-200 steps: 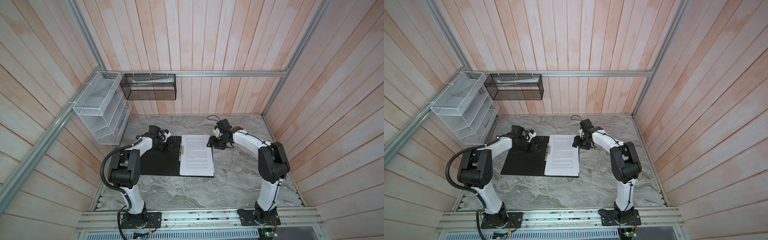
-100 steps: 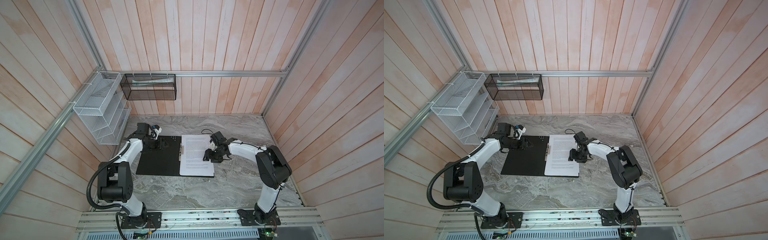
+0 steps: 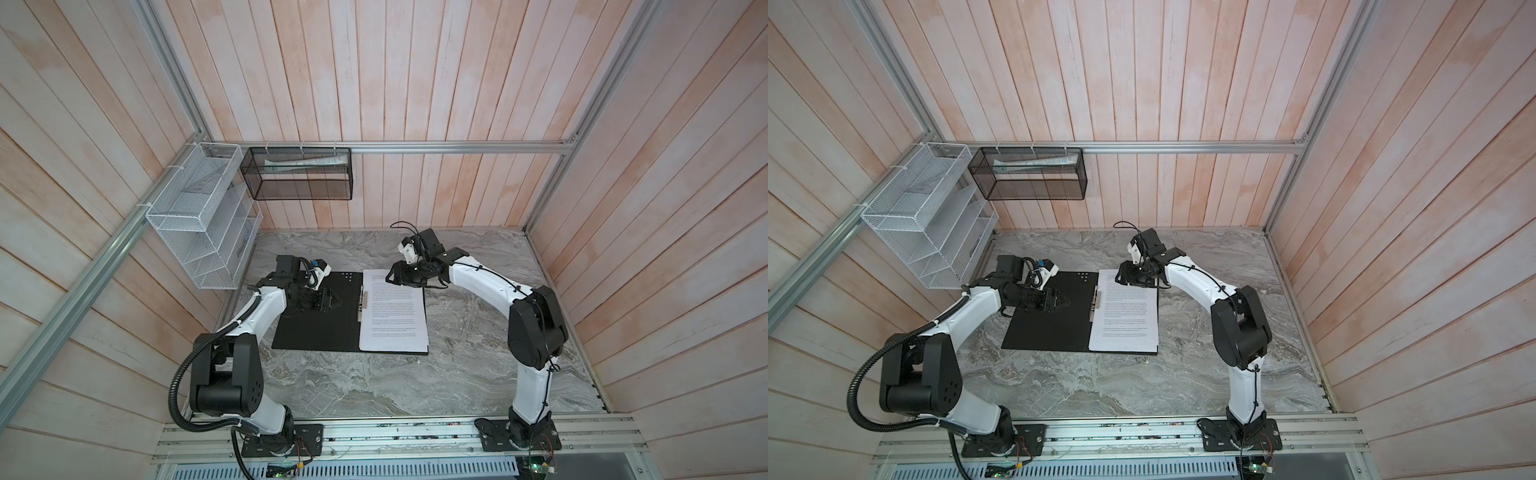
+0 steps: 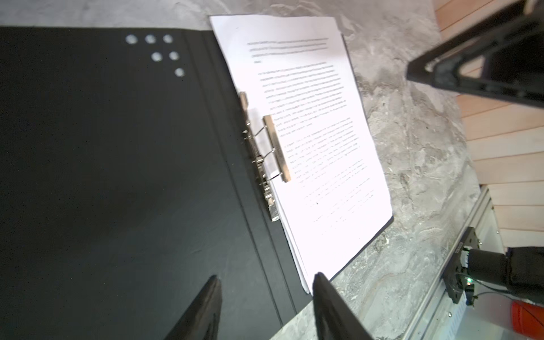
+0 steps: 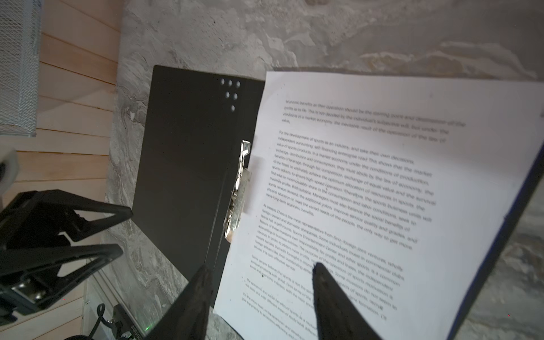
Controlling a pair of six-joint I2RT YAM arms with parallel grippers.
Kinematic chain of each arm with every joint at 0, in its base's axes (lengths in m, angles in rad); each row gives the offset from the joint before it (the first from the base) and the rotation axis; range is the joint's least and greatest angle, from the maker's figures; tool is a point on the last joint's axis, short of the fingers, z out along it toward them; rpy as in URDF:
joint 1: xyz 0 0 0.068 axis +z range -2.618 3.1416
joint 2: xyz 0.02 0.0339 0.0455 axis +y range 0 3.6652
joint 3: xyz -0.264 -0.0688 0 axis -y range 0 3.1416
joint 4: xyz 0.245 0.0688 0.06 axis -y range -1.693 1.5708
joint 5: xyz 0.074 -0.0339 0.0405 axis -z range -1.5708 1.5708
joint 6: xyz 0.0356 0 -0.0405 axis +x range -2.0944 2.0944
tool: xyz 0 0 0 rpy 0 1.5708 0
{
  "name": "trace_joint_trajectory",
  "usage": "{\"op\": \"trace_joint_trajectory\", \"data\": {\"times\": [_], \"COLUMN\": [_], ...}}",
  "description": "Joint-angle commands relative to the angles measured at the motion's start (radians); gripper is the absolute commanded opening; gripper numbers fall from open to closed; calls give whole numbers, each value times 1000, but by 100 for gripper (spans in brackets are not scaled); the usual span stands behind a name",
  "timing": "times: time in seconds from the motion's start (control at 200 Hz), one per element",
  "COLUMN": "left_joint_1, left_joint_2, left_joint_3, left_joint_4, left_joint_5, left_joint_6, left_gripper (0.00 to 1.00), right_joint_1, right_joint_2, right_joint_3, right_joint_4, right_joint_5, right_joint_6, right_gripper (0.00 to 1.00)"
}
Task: Put the files into the folder
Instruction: 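Move the right gripper across the folder toward the metal clip by the left gripper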
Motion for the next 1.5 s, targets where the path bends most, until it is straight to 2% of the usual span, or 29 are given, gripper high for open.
{"op": "trace_joint_trajectory", "data": {"times": [0.0, 0.1, 0.18, 0.27, 0.51, 0.63, 1.041, 1.496], "left_joint_1": [7, 5, 5, 22, 91, 102, 114, 124], "left_joint_2": [26, 61, 92, 129, 357, 450, 536, 694], "left_joint_3": [-56, -67, -59, -60, 21, 79, 43, 103], "left_joint_4": [122, 157, 160, 171, 95, -15, 23, -134], "left_joint_5": [94, 128, 143, 250, 597, 677, 662, 752], "left_joint_6": [-44, -57, -66, -76, -7, 68, 29, 164], "left_gripper": [44, 36, 21, 0, 0, 0, 0, 0], "right_joint_1": [4, 3, 3, 3, 0, 0, -8, -2], "right_joint_2": [115, 209, 263, 298, 352, 381, 531, 611], "right_joint_3": [69, 156, 218, 251, 281, 318, 477, 549], "right_joint_4": [25, 33, 45, 84, 177, 184, 150, 118], "right_joint_5": [-73, -106, -123, -146, -195, -228, -356, -430], "right_joint_6": [-55, -67, -69, -59, -26, -26, -23, -29], "right_gripper": [53, 52, 50, 50, 50, 50, 50, 50]}}
